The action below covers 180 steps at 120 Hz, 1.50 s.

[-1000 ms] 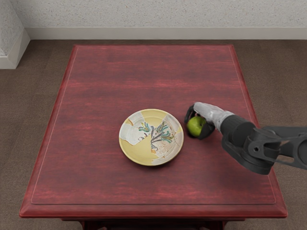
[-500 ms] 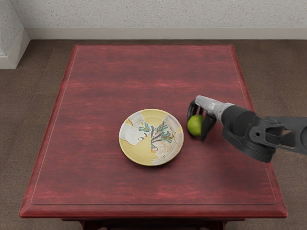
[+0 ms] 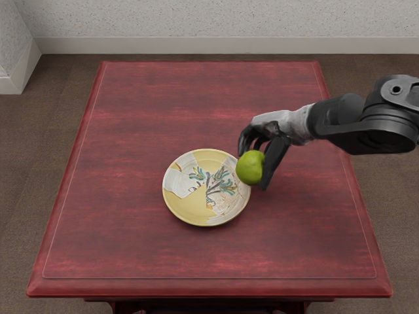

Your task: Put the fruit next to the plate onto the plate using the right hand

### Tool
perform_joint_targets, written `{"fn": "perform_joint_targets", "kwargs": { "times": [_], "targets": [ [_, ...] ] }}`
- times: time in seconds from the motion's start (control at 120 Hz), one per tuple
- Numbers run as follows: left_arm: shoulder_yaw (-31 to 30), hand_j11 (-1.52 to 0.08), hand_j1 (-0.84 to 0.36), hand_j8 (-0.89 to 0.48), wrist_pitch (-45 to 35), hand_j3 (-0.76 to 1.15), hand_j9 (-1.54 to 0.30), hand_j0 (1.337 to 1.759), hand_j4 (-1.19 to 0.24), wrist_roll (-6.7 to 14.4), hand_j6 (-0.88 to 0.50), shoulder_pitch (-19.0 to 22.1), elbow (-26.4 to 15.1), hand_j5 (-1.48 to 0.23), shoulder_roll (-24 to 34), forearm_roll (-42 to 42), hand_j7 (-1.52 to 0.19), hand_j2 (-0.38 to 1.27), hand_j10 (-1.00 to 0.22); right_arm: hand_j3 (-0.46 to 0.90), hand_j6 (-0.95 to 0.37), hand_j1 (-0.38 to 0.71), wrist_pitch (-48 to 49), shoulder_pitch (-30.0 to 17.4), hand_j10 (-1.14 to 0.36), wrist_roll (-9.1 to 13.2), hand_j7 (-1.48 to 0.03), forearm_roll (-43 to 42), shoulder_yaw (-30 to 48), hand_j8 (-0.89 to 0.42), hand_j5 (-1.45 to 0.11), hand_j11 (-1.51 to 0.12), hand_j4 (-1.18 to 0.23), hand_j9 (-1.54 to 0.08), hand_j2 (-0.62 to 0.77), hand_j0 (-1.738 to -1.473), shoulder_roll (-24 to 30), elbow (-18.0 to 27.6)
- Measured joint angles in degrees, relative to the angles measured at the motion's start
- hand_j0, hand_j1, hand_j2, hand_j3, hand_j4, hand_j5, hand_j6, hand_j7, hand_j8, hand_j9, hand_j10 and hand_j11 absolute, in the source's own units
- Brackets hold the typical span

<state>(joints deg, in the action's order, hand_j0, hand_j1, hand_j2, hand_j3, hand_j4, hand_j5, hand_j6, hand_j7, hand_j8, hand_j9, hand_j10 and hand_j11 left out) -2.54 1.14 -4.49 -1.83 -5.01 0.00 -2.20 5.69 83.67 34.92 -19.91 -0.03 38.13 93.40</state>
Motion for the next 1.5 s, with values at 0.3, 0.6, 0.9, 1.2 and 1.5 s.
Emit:
{"fn": "perform_joint_targets", "kwargs": {
  "times": [0.3, 0.6, 0.9, 1.2, 1.5],
  "targets": [
    [0.0, -0.30, 0.07, -0.23, 0.0, 0.00, -0.30, 1.658, -0.23, 0.0, -0.23, 0.0, 0.0, -0.30, 0.0, 0.0, -0.30, 0.05, -0.23, 0.00, -0.40, 0.10, 2.1, 1.4, -0.66, 0.0, -1.13, 9.1, 0.3, -0.36, -1.28, -1.27, -0.66, -1.24, 0.32, -1.656, -6.2, -6.4],
    [0.0, -0.30, 0.07, -0.23, 0.0, 0.00, -0.30, 1.658, -0.23, 0.0, -0.23, 0.0, 0.0, -0.30, 0.0, 0.0, -0.30, 0.05, -0.23, 0.00, -0.41, 0.08, 1.9, -1.2, -0.68, 0.0, -1.13, 9.3, 0.2, -0.37, -1.27, -1.26, -0.68, -1.23, 0.30, -1.656, -14.8, -13.8],
    [0.0, -0.30, 0.07, -0.23, 0.0, 0.00, -0.30, 1.658, -0.23, 0.0, -0.23, 0.0, 0.0, -0.30, 0.0, 0.0, -0.30, 0.05, -0.23, 0.00, -0.40, 0.10, -0.7, -2.1, -0.59, 0.1, -0.88, 4.5, 0.3, -0.36, -0.96, -0.95, -0.59, -0.94, 0.21, -1.657, -17.1, -16.2],
    [0.0, -0.30, 0.07, -0.23, 0.0, 0.00, -0.30, 1.658, -0.23, 0.0, -0.23, 0.0, 0.0, -0.30, 0.0, 0.0, -0.30, 0.05, -0.23, 0.00, -0.30, 0.00, -2.5, -2.2, -0.34, 0.1, -0.47, -2.1, 0.4, -0.28, -0.49, -0.49, -0.34, -0.48, 0.01, -1.658, -17.4, -16.3],
    [0.0, -0.30, 0.07, -0.23, 0.0, 0.00, -0.30, 1.658, -0.23, 0.0, -0.23, 0.0, 0.0, -0.30, 0.0, 0.0, -0.30, 0.05, -0.23, 0.00, -0.10, -0.23, 6.2, -3.4, -0.11, 0.1, -0.15, 6.5, 9.9, -0.10, -0.15, -0.15, -0.11, -0.15, 0.00, -1.658, -9.3, -13.5]
  ]
}}
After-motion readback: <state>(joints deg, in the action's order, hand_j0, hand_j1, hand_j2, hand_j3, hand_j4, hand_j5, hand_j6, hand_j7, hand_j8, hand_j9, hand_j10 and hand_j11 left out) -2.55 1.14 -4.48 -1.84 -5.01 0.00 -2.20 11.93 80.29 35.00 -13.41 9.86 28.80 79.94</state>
